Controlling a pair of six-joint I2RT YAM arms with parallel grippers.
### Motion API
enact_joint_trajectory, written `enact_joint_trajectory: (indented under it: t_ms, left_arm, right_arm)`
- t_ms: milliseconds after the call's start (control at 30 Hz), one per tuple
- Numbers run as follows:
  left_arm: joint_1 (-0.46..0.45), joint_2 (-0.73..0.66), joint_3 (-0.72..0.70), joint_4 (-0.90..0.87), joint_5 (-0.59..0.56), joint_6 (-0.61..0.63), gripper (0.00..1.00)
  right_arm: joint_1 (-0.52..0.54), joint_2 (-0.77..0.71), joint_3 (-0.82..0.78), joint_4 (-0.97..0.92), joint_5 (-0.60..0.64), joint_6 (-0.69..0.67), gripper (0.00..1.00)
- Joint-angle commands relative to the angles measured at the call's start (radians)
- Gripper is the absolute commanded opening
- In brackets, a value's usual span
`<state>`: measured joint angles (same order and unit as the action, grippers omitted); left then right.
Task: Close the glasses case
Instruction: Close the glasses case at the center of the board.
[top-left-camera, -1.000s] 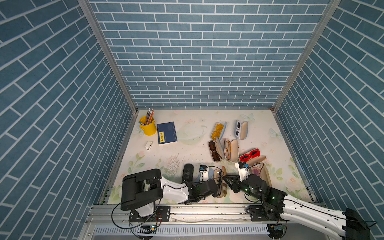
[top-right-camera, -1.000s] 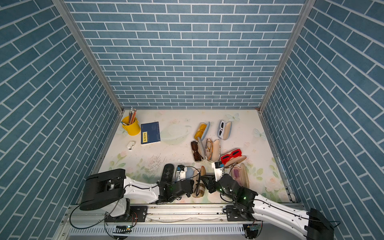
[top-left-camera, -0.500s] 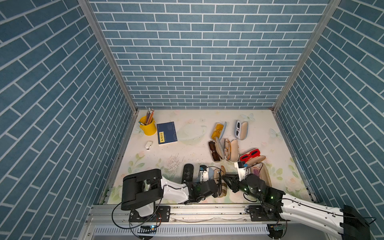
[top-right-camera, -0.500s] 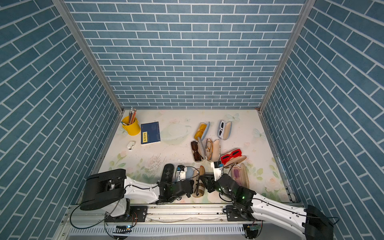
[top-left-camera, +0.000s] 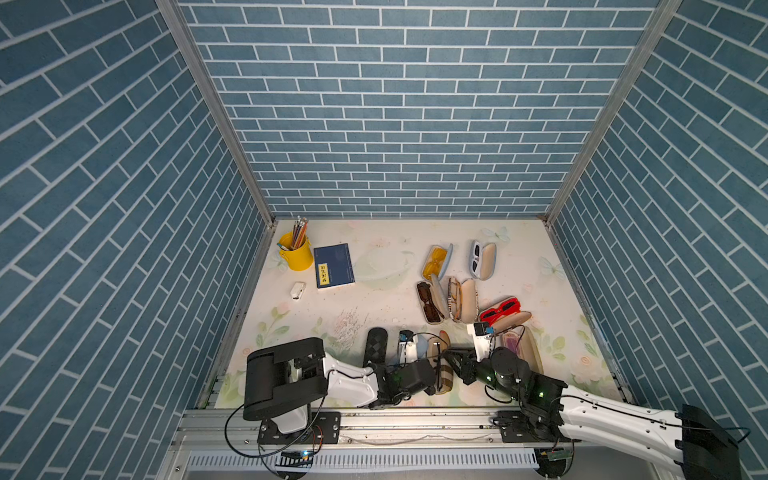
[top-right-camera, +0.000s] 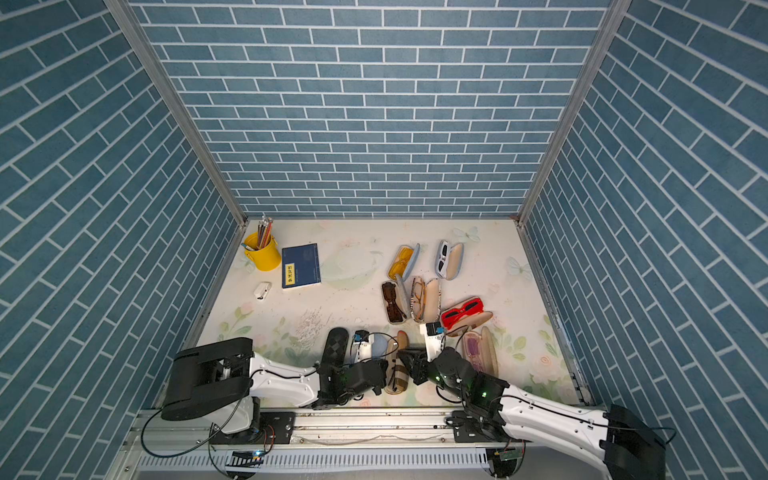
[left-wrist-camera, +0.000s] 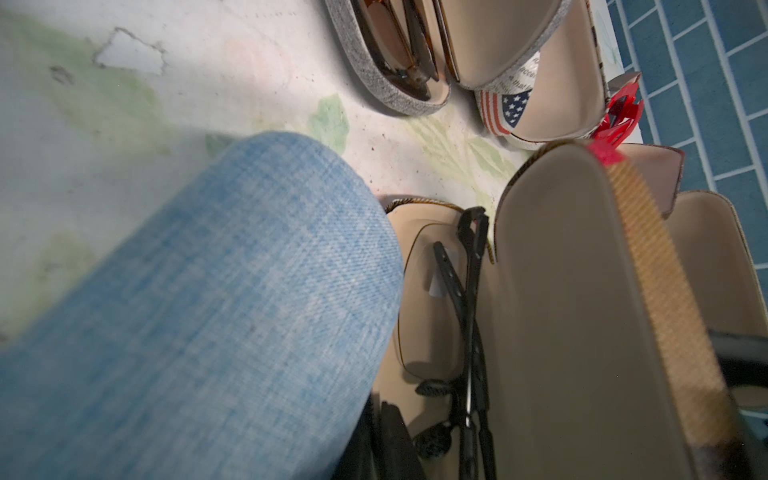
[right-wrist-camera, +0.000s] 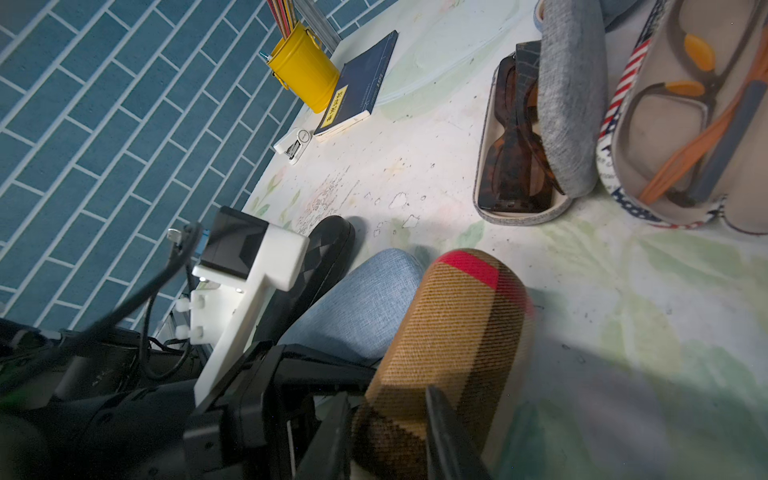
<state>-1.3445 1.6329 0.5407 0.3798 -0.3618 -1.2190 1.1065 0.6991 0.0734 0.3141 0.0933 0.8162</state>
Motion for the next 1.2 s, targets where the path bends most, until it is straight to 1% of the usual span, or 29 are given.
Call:
enact_joint_trajectory:
  t_ms: [0, 1167]
  left_arm:
    - [-0.001, 0.028, 0.000, 0.032, 0.017, 0.012, 0.09]
    - [-0.014, 0.037, -0.002, 0.053, 0.010, 0.009, 0.07]
  right_arm:
    - [0.019, 0.028, -0.017, -0.059, -0.036, 0.024, 0.30]
    - [0.036, 0.075, -0.020, -0.029, -0.020, 0.029, 0.30]
